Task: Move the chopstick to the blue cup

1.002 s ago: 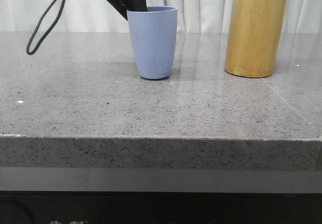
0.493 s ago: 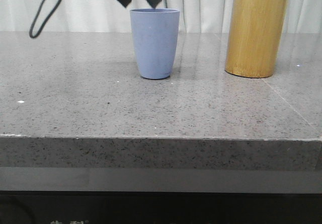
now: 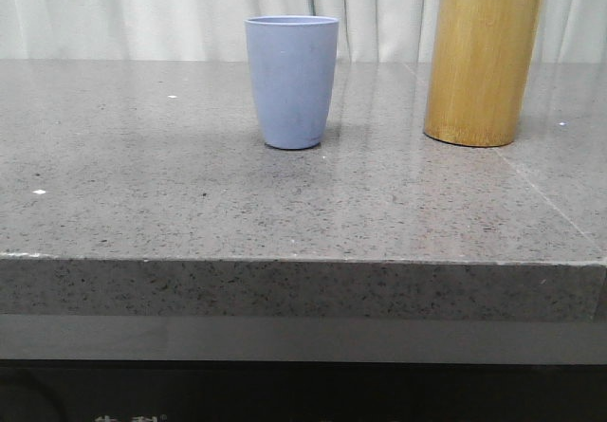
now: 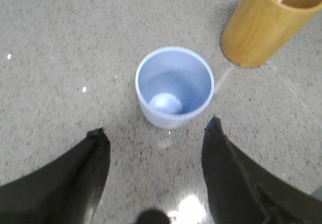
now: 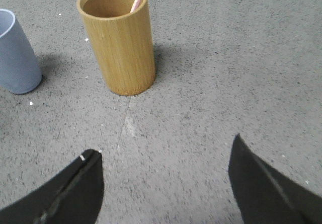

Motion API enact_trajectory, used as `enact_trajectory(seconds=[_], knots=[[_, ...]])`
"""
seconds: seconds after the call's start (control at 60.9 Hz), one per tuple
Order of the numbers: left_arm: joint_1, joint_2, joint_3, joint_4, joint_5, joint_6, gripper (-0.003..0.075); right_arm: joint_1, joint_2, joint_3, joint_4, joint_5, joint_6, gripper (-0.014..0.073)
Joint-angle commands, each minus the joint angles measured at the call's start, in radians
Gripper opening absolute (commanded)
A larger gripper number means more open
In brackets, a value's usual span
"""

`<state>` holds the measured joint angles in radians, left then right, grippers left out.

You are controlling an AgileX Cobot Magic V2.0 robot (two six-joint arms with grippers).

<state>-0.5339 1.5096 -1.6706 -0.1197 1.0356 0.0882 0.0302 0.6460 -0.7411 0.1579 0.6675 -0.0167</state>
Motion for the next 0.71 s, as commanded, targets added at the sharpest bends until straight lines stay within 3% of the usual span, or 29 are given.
enact_trajectory(seconds=[0.0, 0.329, 0.69], knots=[[-0.006, -0.160, 0.116, -0.017, -0.129, -0.005, 0.0409, -0.005, 0.086, -0.072, 0.038, -0.109, -0.004, 0.0539], [-0.006, -0.514, 0.536, -0.021, -0.255, -0.005, 0.0409, -0.005, 0.361, -0.214, 0.207, -0.309, -0.004, 0.0539], [-0.006, -0.660, 0.627, -0.030, -0.272, -0.005, 0.0409, -0.005, 0.606, -0.385, 0.275, -0.484, -0.004, 0.0539]])
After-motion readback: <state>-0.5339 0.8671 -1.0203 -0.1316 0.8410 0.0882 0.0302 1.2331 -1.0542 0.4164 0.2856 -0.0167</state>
